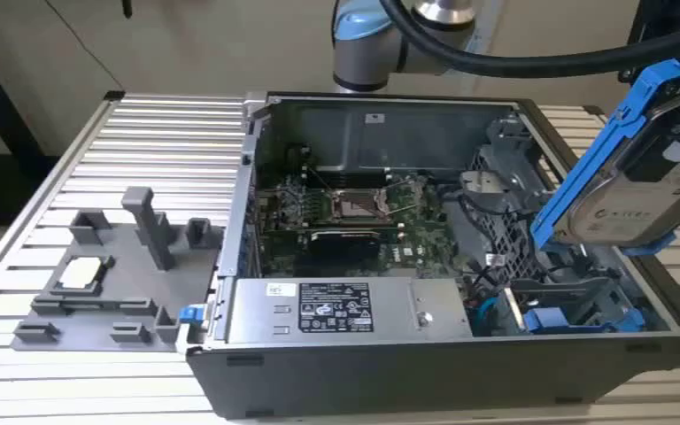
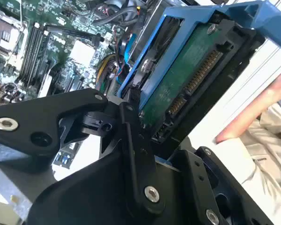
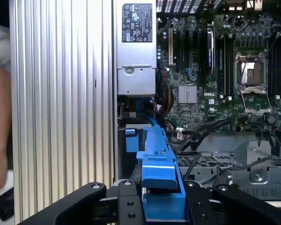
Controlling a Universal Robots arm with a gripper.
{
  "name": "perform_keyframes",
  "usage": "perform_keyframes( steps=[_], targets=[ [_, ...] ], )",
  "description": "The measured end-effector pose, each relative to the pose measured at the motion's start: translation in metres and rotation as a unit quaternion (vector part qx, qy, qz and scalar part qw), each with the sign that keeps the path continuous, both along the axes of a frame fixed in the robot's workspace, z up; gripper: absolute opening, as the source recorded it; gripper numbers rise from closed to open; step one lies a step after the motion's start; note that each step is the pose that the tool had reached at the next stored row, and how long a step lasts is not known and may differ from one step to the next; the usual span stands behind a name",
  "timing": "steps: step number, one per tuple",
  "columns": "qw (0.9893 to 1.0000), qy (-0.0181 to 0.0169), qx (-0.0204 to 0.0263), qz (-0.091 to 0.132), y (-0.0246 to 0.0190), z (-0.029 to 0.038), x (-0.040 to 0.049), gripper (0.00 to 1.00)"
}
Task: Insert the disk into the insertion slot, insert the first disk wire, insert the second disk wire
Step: 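Insert the disk into the insertion slot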
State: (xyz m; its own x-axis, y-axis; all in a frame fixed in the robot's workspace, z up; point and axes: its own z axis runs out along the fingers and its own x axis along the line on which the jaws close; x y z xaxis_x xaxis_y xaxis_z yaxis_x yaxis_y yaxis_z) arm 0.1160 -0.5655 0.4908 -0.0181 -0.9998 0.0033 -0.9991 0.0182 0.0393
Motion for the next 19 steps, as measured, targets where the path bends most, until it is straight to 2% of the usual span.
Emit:
perform_keyframes(
  steps=[5,19],
  targets=[
    [1.0,0.0,0.0,0.0,0.0,-0.0002,0.0,0.33],
    [1.0,-0.0003,0.0,0.0,0.0,-0.0063,0.0,0.33]
  ],
)
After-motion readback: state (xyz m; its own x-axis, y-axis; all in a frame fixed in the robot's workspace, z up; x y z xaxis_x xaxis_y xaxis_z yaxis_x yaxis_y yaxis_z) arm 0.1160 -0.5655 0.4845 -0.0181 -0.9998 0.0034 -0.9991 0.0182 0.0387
